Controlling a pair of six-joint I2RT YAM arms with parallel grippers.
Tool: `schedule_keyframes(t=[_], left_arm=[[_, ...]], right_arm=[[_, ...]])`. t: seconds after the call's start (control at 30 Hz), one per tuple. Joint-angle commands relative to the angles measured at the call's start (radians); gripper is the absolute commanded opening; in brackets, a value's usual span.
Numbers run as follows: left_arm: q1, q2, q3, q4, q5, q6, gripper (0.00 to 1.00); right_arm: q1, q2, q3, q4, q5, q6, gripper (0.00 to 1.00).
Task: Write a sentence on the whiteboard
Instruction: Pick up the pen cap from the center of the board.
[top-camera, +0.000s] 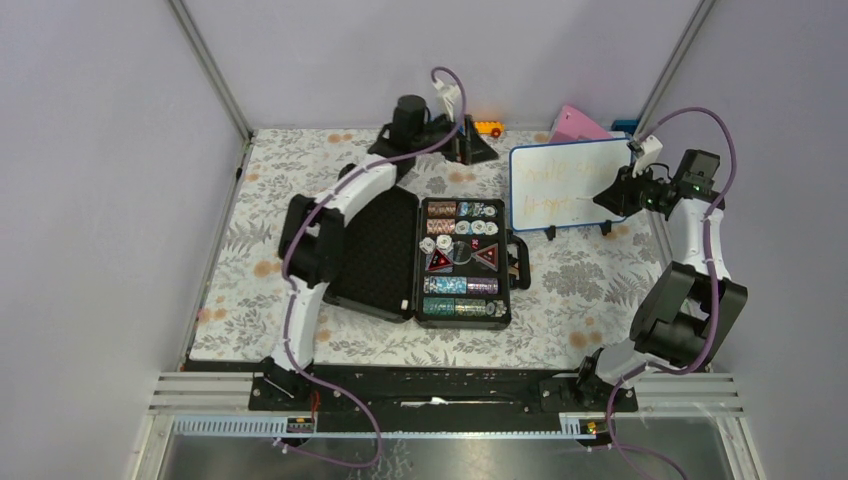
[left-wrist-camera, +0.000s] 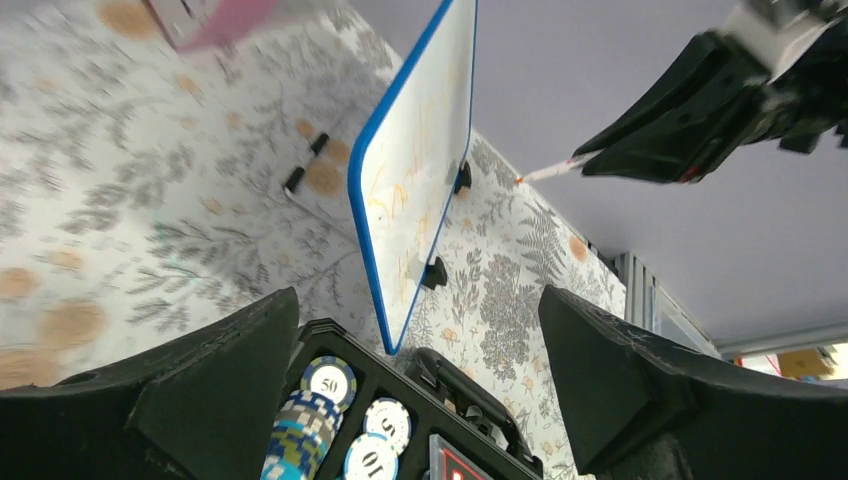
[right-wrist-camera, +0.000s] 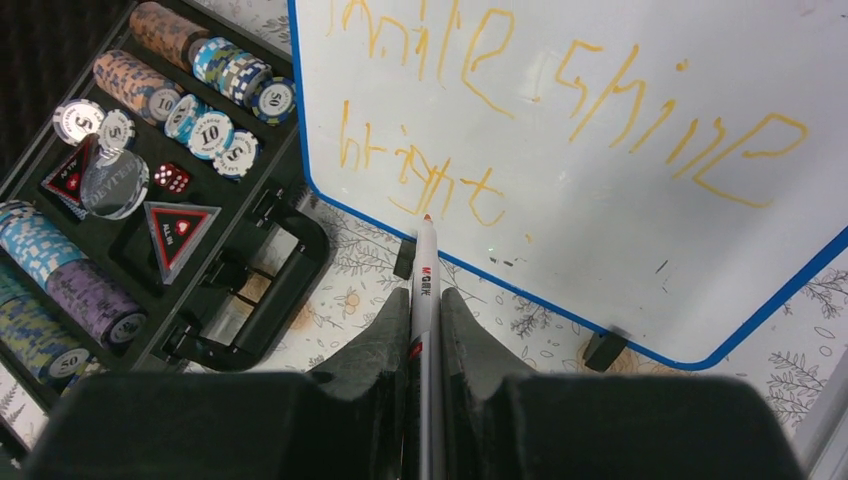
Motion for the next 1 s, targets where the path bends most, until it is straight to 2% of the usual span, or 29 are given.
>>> schedule_keyframes(t=[0.0, 0.13, 0.27, 0.47, 0.6, 0.7, 0.83, 0.97], left_arm=[[0.074, -0.214, -0.010, -0.043, -0.025, 0.077, 0.99], [0.175, -0.368, -0.080, -0.113, -0.030, 0.138, 0.97], [0.325, -0.528, -0.188, -0.221, -0.011, 0.200, 0.91], [0.567, -0.724, -0.381, -0.452, 0.026, 0.360, 0.85], [0.717, -0.792, -0.455, -0.637, 0.033, 0.496, 0.84], [0.816, -0.804, -0.481, -0.793, 0.030, 0.664, 0.83], [0.939, -0.782, -0.541, -1.002, 0.057, 0.935, 0.76], [1.055, -0.723, -0.565, -1.203, 0.112, 1.320, 0.67]], right_arm=[[0.020, -0.054, 0.035, -0.017, -0.045, 0.023, 0.00], [0.052, -0.066, 0.036, -0.013, -0.041, 0.045, 0.00], [0.086, -0.081, 0.021, 0.000, -0.029, 0.059, 0.00], [0.124, -0.092, 0.007, 0.016, -0.021, 0.081, 0.00], [0.133, -0.090, 0.008, 0.016, -0.016, 0.083, 0.00], [0.133, -0.094, 0.011, 0.013, -0.015, 0.080, 0.00], [0.134, -0.089, 0.023, -0.005, -0.012, 0.067, 0.00], [0.134, -0.085, 0.034, -0.014, -0.012, 0.063, 0.00]])
